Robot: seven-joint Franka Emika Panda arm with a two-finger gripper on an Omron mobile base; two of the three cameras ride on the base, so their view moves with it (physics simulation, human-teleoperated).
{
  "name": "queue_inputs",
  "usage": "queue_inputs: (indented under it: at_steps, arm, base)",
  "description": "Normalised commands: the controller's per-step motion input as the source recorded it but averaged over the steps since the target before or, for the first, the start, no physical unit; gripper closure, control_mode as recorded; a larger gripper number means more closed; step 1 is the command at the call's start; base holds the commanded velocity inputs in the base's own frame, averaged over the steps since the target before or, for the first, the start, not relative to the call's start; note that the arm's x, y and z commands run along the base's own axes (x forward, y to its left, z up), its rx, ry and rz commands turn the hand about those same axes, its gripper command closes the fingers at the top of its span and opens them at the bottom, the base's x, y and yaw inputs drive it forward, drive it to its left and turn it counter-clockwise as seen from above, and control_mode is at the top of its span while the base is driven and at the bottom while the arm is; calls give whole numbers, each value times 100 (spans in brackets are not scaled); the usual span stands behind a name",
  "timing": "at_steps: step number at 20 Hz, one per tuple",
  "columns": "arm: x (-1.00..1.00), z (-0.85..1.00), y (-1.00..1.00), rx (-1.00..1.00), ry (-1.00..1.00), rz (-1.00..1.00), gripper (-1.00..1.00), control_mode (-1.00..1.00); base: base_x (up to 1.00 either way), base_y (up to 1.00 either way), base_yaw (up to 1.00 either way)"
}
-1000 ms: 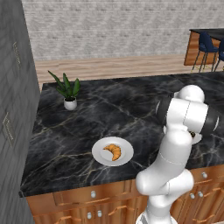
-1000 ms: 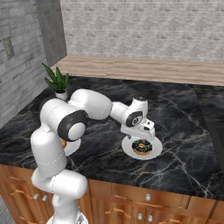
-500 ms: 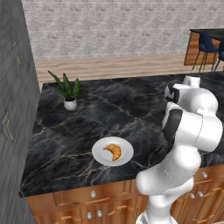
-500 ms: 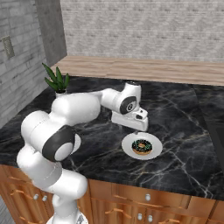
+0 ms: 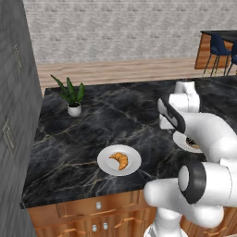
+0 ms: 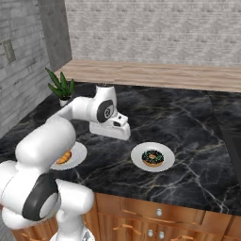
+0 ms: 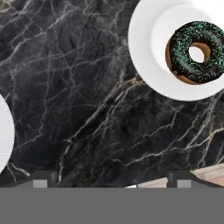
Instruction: Place the pastries on the plates.
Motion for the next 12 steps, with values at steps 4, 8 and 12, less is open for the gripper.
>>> queue_inputs:
  at_steps: [4, 8, 12]
  arm:
    - [-30, -1, 88, -9, -12, 4, -100, -100]
    - [-42, -24, 35, 0, -32, 1, -100, -100]
    - [-41, -3, 3, 0, -33, 6, -100, -100]
  base:
    - [0, 0, 0]
    - [0, 0, 0]
    - [0, 0, 0]
